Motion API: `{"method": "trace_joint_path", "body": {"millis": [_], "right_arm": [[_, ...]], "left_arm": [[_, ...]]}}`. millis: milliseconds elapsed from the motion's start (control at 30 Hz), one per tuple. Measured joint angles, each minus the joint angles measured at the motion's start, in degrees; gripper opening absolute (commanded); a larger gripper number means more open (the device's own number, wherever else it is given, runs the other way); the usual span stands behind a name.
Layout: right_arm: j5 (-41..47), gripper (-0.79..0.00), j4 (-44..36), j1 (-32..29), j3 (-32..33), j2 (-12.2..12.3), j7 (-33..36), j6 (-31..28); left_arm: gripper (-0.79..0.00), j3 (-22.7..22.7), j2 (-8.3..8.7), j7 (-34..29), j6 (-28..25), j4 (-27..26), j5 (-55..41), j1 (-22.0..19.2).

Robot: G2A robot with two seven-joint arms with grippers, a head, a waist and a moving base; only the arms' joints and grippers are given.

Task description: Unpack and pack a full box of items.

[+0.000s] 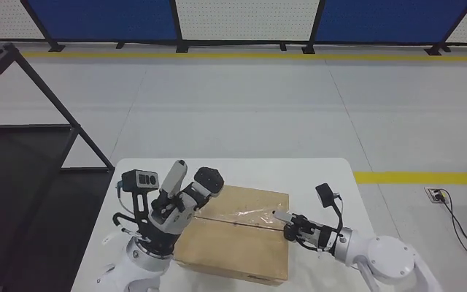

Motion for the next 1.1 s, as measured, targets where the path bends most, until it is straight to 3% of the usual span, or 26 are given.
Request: {"method": "trace_joint_path", "body": {"millis": [433,733,1100], "right_arm": [[-2.1,0.000,-1.2,-1.3,2.6,1.0,2.6,1.4],[-2.7,0.000,-0.2,-0.6,2.7,1.4,3.8,1.8],[-2.6,0.000,2.5,0.8,2.6,1.5,3.2,3.0]], "left_arm": [[0.000,-16.0,1.32,-4.8,0.0,3.6,-7.2,7.9],[0.000,-20.3,2.05,-11.1,3.0,6.8,-13.5,8.3],[0.000,-23.9,2.98,-13.8,7.3,9.4,-11.3,8.3]]}}
